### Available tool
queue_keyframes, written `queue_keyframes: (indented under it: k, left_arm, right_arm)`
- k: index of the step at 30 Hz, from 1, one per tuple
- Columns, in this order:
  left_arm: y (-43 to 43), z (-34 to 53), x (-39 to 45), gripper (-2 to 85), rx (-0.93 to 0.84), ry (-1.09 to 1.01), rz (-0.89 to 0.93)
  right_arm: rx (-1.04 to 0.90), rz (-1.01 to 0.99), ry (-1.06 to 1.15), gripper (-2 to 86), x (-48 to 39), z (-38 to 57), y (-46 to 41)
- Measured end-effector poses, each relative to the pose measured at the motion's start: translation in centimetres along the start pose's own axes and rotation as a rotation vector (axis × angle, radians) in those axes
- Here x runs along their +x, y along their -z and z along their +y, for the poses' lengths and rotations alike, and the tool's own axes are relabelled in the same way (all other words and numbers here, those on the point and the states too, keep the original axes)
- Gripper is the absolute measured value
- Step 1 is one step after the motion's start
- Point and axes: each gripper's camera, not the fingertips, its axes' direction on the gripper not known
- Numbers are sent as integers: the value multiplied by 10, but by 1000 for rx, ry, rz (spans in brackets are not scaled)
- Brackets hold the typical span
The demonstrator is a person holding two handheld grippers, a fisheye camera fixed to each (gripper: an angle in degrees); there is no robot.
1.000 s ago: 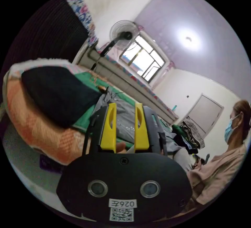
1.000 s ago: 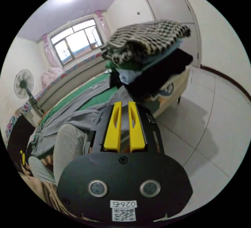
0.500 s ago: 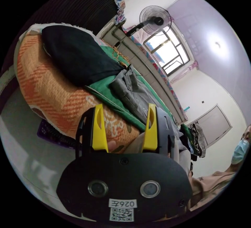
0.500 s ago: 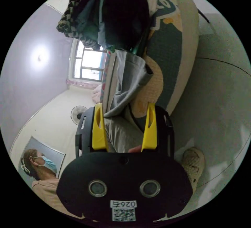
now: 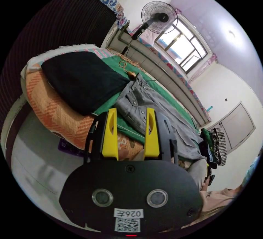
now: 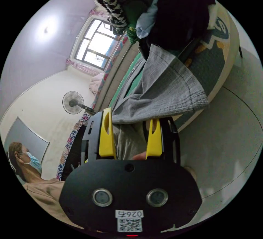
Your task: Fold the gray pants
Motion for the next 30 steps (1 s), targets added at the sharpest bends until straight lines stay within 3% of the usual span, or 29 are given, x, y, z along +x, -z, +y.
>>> queue_keyframes:
  k: [6,8,10,12,14,22,30]
  left_arm:
    - [-86,-41,-24,193,-247,70,19]
    - [-98,-44,-26,152,-236,90,-19]
    - [-108,-48,-22,54,-231,49,-14]
    - [-117,-50,-22,33,-242,24,15]
    - [-116,-54,-23,23,-209,2,54]
    - [-97,-66,-53,7,18,112,489]
    - [-118,-91,-52,8,68,189,599]
  right_arm:
    - [12,4,-19,160,0,-6,-7]
    - [18,14,-22,160,-3,-9,-13]
    - [13,22,-20,151,-7,-14,-20]
    - [0,32,-21,108,-11,-20,-28]
    - [-14,120,-57,10,-16,-28,-34]
    - [140,60,71,-10,-74,-32,-32]
    - [236,109,180,-13,-154,-50,-62]
